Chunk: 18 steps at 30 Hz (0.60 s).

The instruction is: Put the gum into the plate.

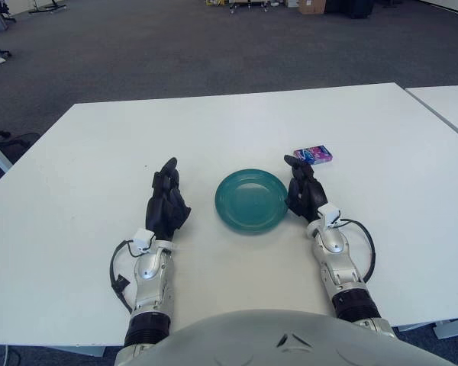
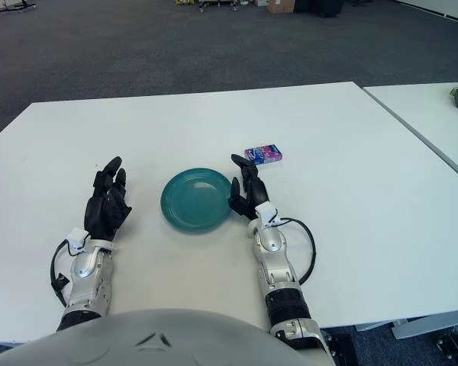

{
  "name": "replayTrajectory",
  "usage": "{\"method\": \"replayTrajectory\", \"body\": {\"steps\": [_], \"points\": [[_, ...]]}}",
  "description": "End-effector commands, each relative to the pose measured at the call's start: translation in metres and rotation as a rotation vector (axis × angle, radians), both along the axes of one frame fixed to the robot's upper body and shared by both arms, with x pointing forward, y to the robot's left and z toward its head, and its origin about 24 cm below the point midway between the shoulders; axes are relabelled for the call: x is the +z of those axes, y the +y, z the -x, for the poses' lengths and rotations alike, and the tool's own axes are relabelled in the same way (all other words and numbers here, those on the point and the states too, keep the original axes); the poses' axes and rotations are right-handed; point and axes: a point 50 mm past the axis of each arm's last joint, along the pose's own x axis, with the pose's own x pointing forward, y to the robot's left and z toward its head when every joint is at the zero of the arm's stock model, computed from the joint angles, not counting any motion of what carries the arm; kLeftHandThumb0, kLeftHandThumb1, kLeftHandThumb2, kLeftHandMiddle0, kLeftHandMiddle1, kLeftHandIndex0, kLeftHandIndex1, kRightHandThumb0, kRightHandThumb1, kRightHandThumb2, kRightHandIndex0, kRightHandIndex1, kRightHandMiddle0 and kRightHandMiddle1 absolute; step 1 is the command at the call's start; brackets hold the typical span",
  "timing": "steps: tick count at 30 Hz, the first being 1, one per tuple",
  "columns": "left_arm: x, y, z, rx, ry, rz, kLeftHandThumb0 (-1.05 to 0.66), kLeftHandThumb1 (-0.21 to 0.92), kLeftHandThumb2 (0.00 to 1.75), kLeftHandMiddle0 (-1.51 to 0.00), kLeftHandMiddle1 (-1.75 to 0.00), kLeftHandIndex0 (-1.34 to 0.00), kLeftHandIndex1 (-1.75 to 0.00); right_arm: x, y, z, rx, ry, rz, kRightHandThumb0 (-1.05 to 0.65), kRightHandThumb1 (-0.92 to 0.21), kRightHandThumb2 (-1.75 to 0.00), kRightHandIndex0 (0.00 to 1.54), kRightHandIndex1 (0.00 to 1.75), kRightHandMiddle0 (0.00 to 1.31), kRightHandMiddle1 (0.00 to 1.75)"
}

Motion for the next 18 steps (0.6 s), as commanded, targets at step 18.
{"method": "replayTrajectory", "body": {"steps": [18], "points": [[-0.021,-0.015,0.007,0.008,0.094,0.066,-0.91,0.92,0.92,-0.18,0.0,0.0,-0.5,0.125,-0.045,-0.045,0.007,-0.751,0.615,-0.78,-0.92,-0.71,0.21,0.04,0.0,0.58]]}}
